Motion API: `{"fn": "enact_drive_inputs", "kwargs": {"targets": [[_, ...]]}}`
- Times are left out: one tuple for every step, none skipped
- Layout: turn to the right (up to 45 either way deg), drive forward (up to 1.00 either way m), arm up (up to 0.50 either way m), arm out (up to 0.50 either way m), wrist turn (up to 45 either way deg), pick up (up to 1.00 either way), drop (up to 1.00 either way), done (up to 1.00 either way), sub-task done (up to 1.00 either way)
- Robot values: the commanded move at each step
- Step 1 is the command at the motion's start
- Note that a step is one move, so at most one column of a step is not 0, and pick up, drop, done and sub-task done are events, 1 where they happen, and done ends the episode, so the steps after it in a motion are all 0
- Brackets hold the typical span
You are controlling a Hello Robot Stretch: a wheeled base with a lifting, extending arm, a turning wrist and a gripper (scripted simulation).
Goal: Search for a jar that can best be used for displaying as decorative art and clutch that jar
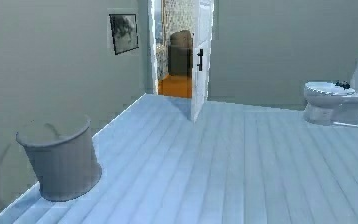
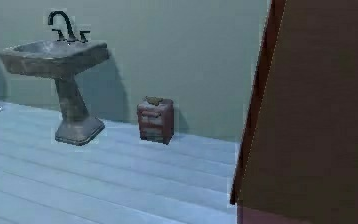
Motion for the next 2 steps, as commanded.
{"fn": "enact_drive_inputs", "kwargs": {"targets": [[0.0, 1.0, 0.0, 0.0, 0.0, 0.0, 0.0, 0.0, 0.0], [-6.0, 0.0, 0.0, 0.0, 0.0, 0.0, 0.0, 0.0, 0.0]]}}
